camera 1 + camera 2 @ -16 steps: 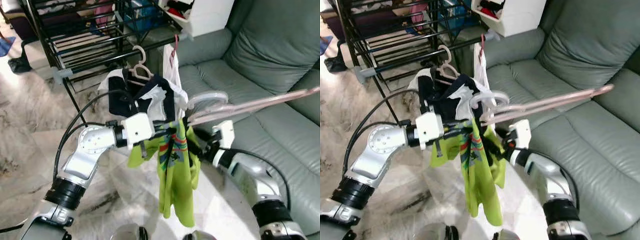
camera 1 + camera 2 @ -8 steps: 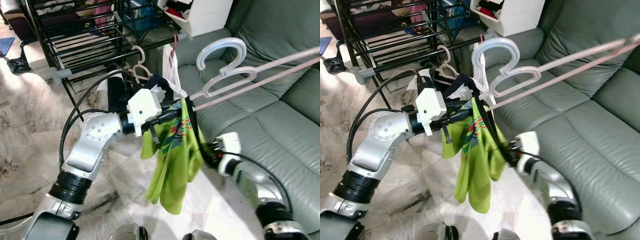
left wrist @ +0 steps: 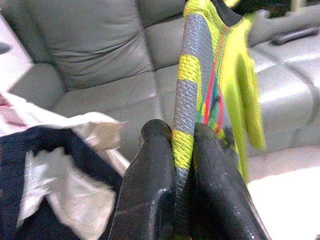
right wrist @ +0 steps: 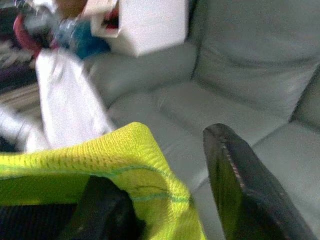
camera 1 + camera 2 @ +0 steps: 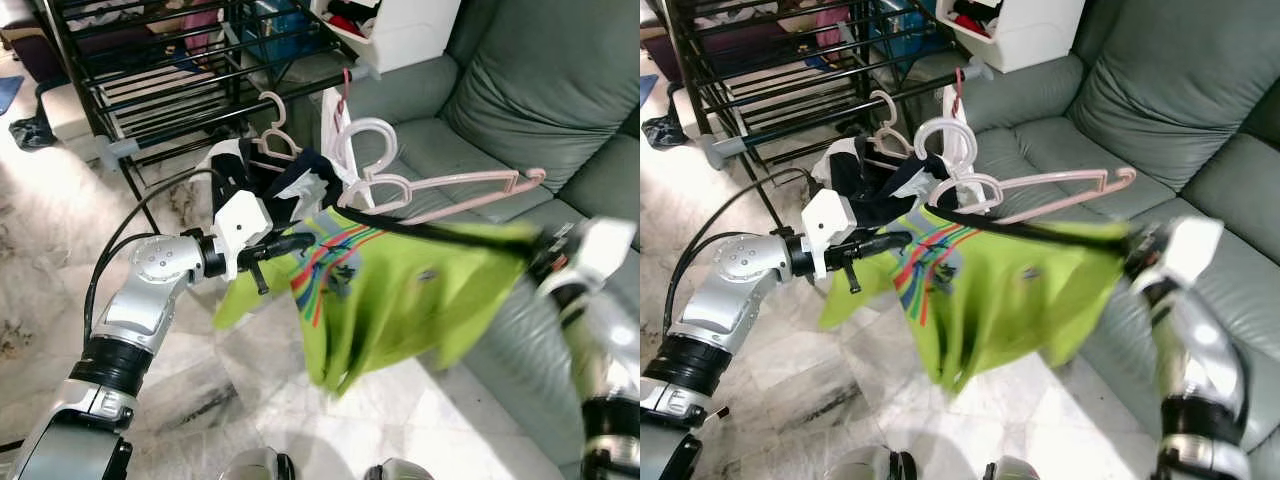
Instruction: Hang hanger
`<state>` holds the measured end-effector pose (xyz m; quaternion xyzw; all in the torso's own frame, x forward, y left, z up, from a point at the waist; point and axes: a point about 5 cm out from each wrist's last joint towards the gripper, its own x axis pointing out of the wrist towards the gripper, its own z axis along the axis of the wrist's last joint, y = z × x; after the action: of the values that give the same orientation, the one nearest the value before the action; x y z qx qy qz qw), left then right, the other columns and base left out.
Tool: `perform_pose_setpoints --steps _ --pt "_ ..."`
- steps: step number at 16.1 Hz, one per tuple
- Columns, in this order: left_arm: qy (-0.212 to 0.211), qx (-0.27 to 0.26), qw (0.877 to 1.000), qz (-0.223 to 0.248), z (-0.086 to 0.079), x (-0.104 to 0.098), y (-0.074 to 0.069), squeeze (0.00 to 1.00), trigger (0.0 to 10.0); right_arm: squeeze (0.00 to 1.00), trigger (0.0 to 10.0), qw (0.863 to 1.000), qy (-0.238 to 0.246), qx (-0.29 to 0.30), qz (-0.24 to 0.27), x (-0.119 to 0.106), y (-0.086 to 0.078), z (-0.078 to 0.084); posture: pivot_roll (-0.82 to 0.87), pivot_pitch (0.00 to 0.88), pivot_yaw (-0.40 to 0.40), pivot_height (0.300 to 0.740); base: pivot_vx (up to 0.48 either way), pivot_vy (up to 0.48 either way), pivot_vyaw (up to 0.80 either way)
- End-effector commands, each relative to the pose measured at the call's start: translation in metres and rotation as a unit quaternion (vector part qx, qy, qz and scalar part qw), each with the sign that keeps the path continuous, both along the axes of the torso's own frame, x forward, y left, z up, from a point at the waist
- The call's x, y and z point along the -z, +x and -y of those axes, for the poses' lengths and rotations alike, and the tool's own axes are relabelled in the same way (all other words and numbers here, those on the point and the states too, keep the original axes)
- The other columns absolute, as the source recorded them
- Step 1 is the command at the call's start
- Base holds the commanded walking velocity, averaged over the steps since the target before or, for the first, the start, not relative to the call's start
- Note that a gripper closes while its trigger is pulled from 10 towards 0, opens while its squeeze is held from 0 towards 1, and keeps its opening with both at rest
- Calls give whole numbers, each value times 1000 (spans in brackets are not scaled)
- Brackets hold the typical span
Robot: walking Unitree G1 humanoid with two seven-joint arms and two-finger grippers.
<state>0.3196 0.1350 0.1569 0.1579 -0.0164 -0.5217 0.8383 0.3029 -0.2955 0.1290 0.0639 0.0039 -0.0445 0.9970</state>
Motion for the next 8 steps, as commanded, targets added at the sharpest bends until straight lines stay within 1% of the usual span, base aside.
perform_pose_setpoints --steps 1,2,3,4,5,6,7,8 --pt "-33 -84 996 1 -47 -16 9 0 0 0 0 988 0 154 10 -13 -21 56 -41 10 29 740 0 0 0" --pt "-45 -74 996 -21 -48 -13 6 0 0 0 0 986 0 167 16 -16 -18 57 -38 10 27 740 0 0 0" --pt "-44 -56 996 -48 -48 -6 0 0 0 0 0 984 -1 178 23 -19 -14 56 -34 9 24 740 0 0 0" --pt "-17 -19 997 -79 -49 5 -10 0 0 0 0 984 2 177 28 -22 -10 53 -32 8 21 740 0 0 0" --pt "-8 -1 995 -99 -50 12 -17 0 0 0 0 984 3 176 31 -23 -7 52 -32 8 20 740 0 0 0" --pt "16 11 992 -121 -54 23 -23 0 0 0 0 984 4 173 37 -26 -5 51 -32 8 19 740 0 0 0" --pt "42 11 991 -127 -58 32 -25 0 0 0 0 984 4 172 42 -28 -3 51 -33 9 20 740 0 0 0" --pt "51 -8 990 -129 -61 39 -24 0 0 0 0 984 2 171 47 -30 -2 50 -33 9 20 740 0 0 0"
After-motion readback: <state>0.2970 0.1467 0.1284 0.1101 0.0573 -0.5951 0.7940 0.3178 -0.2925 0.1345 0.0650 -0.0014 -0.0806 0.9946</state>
